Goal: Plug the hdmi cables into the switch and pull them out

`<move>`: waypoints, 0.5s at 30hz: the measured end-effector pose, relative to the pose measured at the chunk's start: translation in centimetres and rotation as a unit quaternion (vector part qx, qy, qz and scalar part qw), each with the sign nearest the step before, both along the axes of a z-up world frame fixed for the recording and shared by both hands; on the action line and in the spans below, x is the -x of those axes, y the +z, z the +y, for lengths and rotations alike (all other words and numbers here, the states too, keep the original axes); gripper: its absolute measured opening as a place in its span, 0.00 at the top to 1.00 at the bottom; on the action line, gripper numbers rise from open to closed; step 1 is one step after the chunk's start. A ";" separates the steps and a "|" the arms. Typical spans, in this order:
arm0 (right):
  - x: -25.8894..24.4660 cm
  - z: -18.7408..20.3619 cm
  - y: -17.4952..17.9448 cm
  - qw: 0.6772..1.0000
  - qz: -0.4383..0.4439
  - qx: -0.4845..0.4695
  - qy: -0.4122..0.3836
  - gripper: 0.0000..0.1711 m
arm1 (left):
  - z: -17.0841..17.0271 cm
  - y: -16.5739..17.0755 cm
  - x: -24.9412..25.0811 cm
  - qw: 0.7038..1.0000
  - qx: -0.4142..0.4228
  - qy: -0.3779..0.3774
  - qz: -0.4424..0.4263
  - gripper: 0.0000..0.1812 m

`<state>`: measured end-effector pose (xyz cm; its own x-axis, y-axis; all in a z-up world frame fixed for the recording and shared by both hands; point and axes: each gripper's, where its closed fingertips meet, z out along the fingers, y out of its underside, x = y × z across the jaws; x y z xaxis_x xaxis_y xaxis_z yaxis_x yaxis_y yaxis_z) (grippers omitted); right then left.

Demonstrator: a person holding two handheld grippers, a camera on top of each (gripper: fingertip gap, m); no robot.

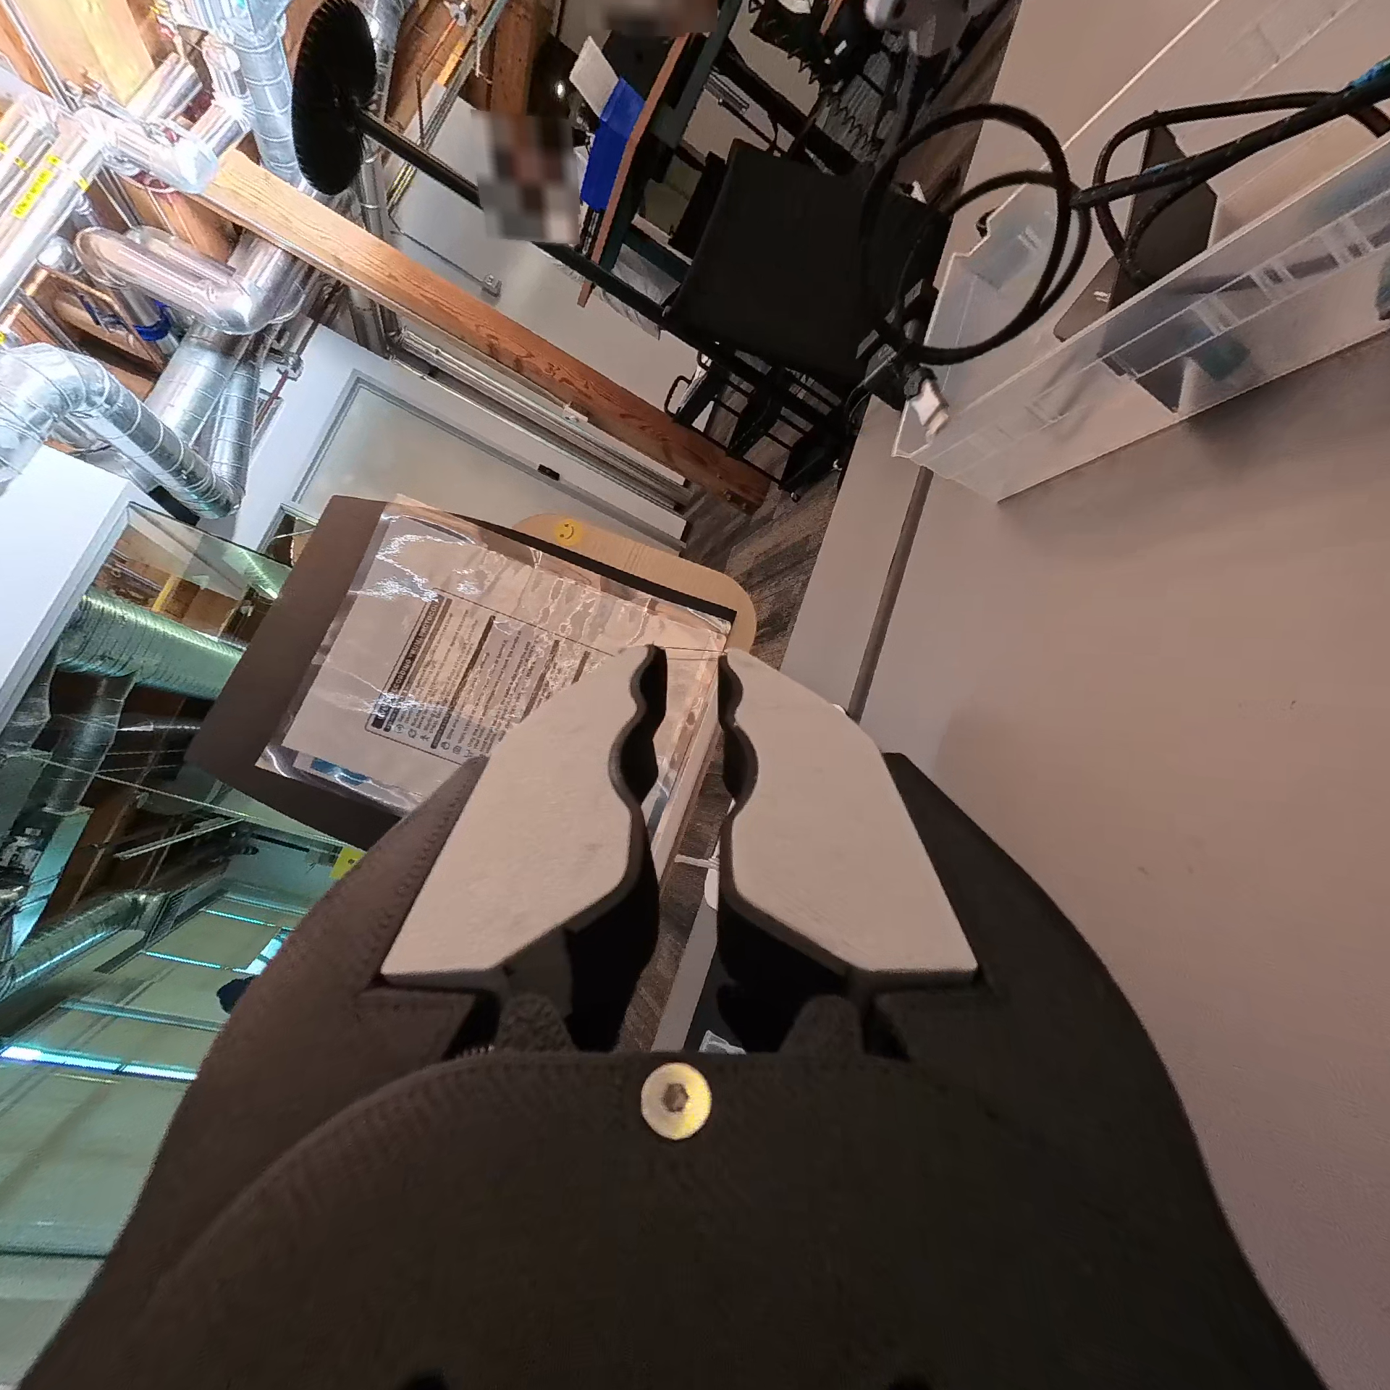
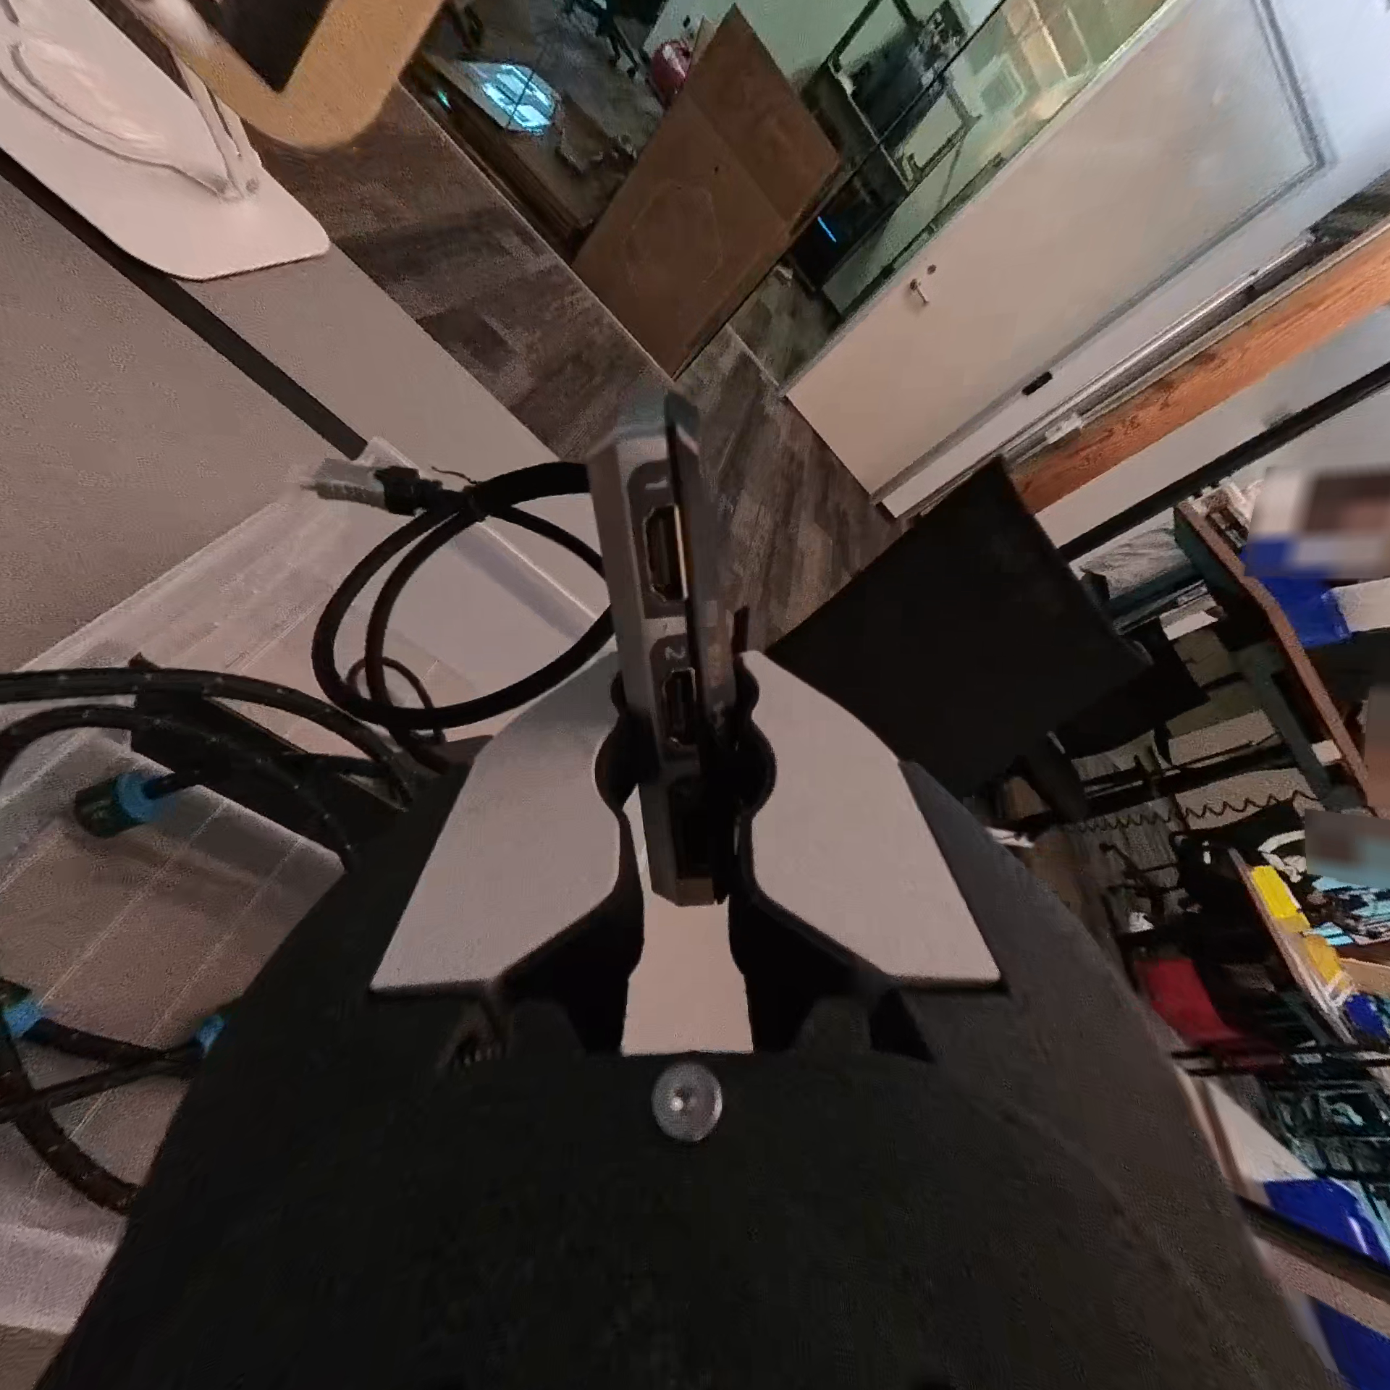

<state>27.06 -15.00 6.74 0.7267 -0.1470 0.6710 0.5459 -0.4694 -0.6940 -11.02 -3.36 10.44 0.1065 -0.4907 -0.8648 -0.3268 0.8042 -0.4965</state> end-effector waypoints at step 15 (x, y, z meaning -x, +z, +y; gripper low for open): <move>-1.4 1.0 -4.9 0.994 0.084 0.065 0.019 0.87 | -0.1 -1.4 -0.7 1.000 -0.002 0.001 0.029 0.93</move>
<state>28.42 -14.01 1.83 0.8338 -0.0373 0.5508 0.4458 -0.5430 -0.7116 -10.30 -3.45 9.02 0.0573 -0.4866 -0.8717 -0.3562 0.8058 -0.4732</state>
